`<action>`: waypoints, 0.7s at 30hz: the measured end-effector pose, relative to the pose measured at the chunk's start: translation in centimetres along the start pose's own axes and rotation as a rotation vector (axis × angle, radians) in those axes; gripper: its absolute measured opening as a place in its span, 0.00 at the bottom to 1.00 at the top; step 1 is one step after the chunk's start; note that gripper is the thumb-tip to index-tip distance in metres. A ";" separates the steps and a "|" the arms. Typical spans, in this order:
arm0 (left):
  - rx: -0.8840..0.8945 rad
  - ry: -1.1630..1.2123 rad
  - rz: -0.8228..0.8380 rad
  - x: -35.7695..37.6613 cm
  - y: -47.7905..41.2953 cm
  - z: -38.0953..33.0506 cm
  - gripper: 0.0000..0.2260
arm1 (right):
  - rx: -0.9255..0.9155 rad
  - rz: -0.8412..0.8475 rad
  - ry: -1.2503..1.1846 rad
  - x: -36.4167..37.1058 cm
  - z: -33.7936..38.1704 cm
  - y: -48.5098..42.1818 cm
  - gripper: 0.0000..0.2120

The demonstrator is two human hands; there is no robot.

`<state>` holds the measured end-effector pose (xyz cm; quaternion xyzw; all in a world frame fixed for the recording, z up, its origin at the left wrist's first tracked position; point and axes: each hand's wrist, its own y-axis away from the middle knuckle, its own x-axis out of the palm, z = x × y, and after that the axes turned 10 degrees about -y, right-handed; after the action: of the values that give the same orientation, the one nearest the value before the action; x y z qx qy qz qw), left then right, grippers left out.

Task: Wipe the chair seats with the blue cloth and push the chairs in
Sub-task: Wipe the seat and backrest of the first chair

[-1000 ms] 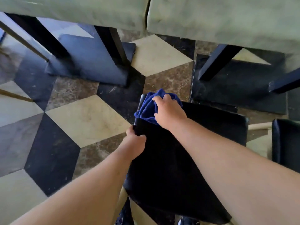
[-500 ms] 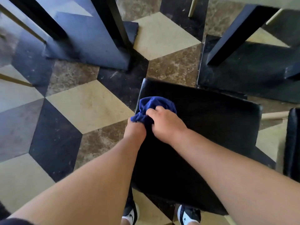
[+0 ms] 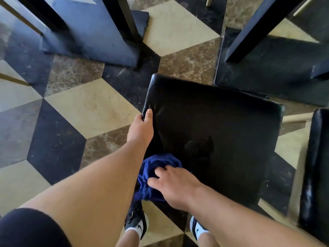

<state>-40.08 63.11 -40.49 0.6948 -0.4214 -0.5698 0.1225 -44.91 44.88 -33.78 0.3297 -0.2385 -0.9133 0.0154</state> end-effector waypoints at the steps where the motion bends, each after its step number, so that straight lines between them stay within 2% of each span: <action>1: 0.008 0.004 -0.015 0.1 0.0 0.0 0.23 | -0.008 -0.015 0.028 -0.5 -0.7 0.0 0.17; 3: 0.012 0.011 -0.043 0.2 0.0 0.0 0.22 | 0.029 -0.103 0.072 -2.4 -2.7 -0.4 0.16; 7: 0.068 0.004 -0.160 0.6 0.4 -0.6 0.19 | 0.216 -0.369 0.093 -8.4 -8.3 -2.4 0.13; 10: 0.088 -0.003 -0.218 0.8 0.7 -1.3 0.19 | 0.350 -0.446 0.047 -13.5 -12.5 -4.1 0.09; 13: 0.124 -0.085 -0.263 1.2 1.1 -2.2 0.23 | 0.442 -0.522 0.020 -16.9 -15.6 -4.6 0.11; 17: 0.138 -0.165 -0.254 1.9 1.6 -2.2 0.28 | 0.448 -0.576 0.013 -15.3 -15.5 -4.1 0.13; 21: 0.153 -0.270 -0.215 2.1 1.8 -1.9 0.44 | 0.319 -0.493 -0.085 -8.4 -11.2 -0.4 0.11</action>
<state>-39.17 59.87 -40.17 0.6603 -0.3995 -0.6339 -0.0502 -31.46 41.98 -36.47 0.3372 -0.2923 -0.8536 -0.2688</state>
